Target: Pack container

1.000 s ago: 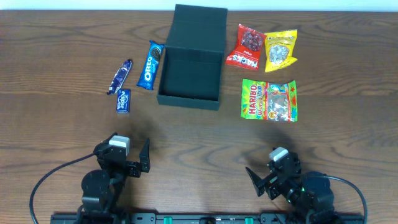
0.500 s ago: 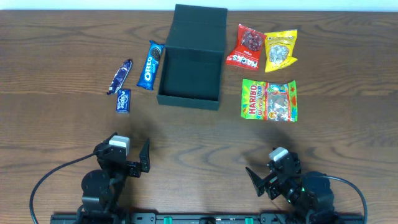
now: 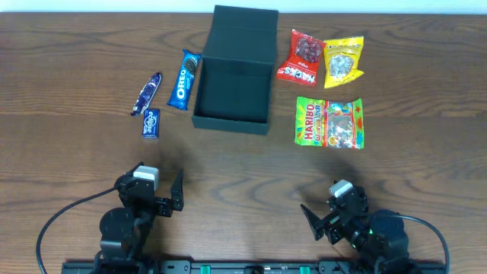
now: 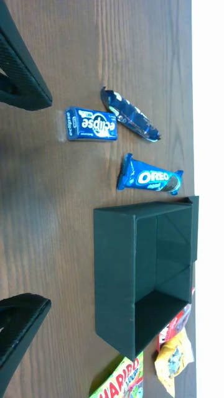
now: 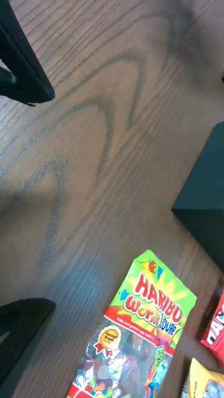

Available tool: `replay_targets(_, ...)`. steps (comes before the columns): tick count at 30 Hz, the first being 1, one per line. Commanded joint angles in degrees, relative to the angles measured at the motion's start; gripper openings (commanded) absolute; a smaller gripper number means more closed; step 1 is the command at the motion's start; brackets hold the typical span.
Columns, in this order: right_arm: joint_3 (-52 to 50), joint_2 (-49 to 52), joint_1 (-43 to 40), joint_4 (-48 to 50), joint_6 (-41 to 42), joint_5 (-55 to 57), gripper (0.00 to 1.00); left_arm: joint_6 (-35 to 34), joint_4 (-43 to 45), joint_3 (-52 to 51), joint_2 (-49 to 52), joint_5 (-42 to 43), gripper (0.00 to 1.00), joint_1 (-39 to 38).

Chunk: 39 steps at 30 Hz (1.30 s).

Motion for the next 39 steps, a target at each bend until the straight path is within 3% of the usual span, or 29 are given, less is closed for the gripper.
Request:
replay_targets(1, -0.20, -0.31, 0.22, 0.09, -0.81, 0.20, 0.99, 0.81, -0.09, -1.36, -0.42, -0.33, 0.95, -0.15)
replay_targets(14, -0.22, -0.31, 0.22, 0.94, -0.68, -0.07, 0.99, 0.81, -0.09, -1.36, -0.42, -0.33, 0.95, -0.15)
replay_targets(16, -0.22, -0.31, 0.22, 3.74, 3.02, -2.97, 0.99, 0.81, -0.09, -1.36, -0.42, -0.33, 0.95, -0.15)
replay_targets(20, -0.22, -0.31, 0.22, 13.14, 21.09, -9.40, 0.99, 0.81, -0.11, -1.36, -0.42, -0.33, 0.95, -0.15)
replay_targets(22, -0.22, -0.31, 0.22, 15.17, 40.70, -14.01, 0.99, 0.81, -0.09, -1.36, -0.42, -0.33, 0.95, -0.15)
replay_targets(23, -0.22, -0.31, 0.22, 15.02, 46.25, -14.47, 0.99, 0.81, -0.09, -1.36, -0.42, -0.33, 0.95, -0.15)
replay_targets(29, -0.22, -0.31, 0.22, 16.02, 61.05, -16.50, 0.99, 0.81, -0.09, -1.36, -0.42, -0.33, 0.95, -0.15)
replay_targets(32, -0.22, -0.31, 0.22, 20.37, 58.77, -16.74, 0.98, 0.81, -0.09, -1.36, -0.42, -0.33, 0.95, -0.15)
replay_targets(34, -0.22, -0.31, 0.20, 23.80, 56.30, -16.83, 0.85, 0.81, -0.09, -1.36, -0.42, -0.33, 0.95, -0.15)
replay_targets(35, -0.22, -0.31, 0.15, 25.16, 55.82, -16.55, 0.84, 0.81, -0.09, -1.36, -0.42, -0.33, 0.95, -0.15)
replay_targets(39, -0.15, 1.73, -0.83, 28.79, 53.92, -15.58, 0.86, 0.81, -0.09, -1.36, -0.42, -0.33, 0.95, -0.15)
